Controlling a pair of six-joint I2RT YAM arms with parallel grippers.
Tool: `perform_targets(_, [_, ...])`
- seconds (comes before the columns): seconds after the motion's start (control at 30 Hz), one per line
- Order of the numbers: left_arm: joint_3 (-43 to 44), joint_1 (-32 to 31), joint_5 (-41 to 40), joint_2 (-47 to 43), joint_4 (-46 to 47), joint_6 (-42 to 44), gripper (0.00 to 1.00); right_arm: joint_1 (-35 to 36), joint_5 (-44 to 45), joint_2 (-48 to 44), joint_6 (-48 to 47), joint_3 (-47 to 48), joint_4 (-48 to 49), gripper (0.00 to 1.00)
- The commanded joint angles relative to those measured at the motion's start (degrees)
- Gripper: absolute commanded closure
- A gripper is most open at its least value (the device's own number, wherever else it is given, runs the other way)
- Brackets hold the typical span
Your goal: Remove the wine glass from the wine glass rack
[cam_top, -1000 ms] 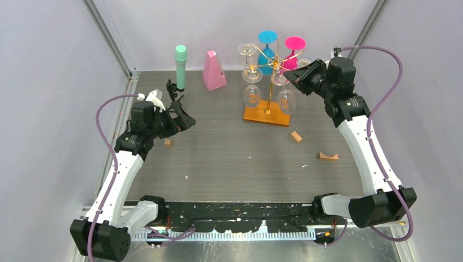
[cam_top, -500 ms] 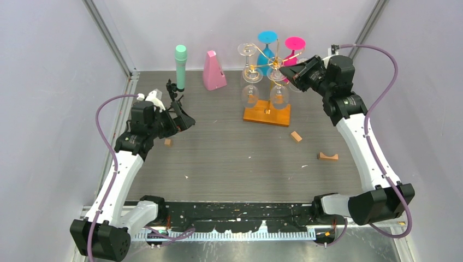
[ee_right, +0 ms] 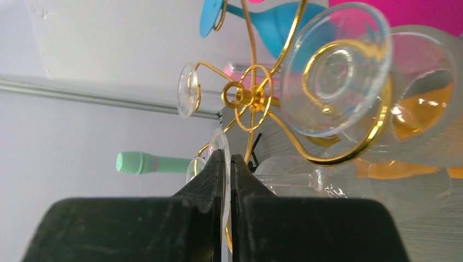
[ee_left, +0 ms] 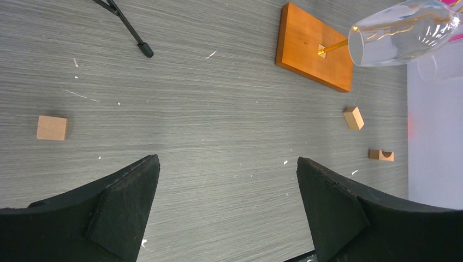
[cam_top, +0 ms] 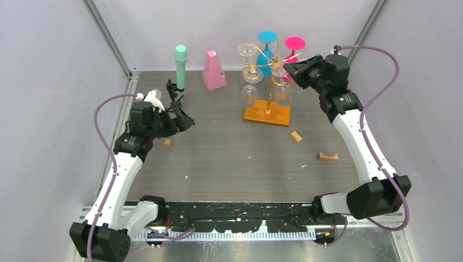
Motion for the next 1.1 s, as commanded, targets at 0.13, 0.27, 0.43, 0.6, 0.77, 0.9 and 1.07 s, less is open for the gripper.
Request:
perform_targets(0.13, [-0.01, -0.08, -0.15, -3.88, 3.60, 2.65, 0.00, 0.30, 8.07, -5.37, 0.06, 1.47, -0.91, 1.00])
perform_targets(0.27, [-1.22, -0.08, 0.59, -5.33, 5.97, 2.59, 0.00, 0.30, 7.85, -8.13, 1.40, -0.31, -1.27, 1.00])
perform_targets(0.43, [-1.74, -0.08, 2.18, -5.87, 7.47, 2.52, 0.00, 0.36, 7.34, -12.05, 2.09, -2.38, -3.78, 1.00])
perform_targets(0.6, [0.45, -0.08, 1.63, -6.88, 5.62, 7.40, 0.00, 0.38, 5.26, -17.47, 2.70, -4.45, -7.36, 1.00])
perform_targets(0.77, [0.11, -0.08, 7.40, -9.05, 9.26, 9.96, 0.00, 0.51, -1.21, -22.92, 1.26, -5.01, -11.35, 1.00])
perform_targets(0.9, [-3.12, -0.08, 19.31, -10.65, 20.34, 9.52, 0.00, 0.72, -7.92, -25.79, 0.48, -6.17, -11.78, 0.99])
perform_targets(1.07, [-5.82, -0.14, 25.06, -10.02, 38.44, 2.41, 0.00, 6.80, -15.17, -26.69, 3.65, -11.67, -0.08, 1.00])
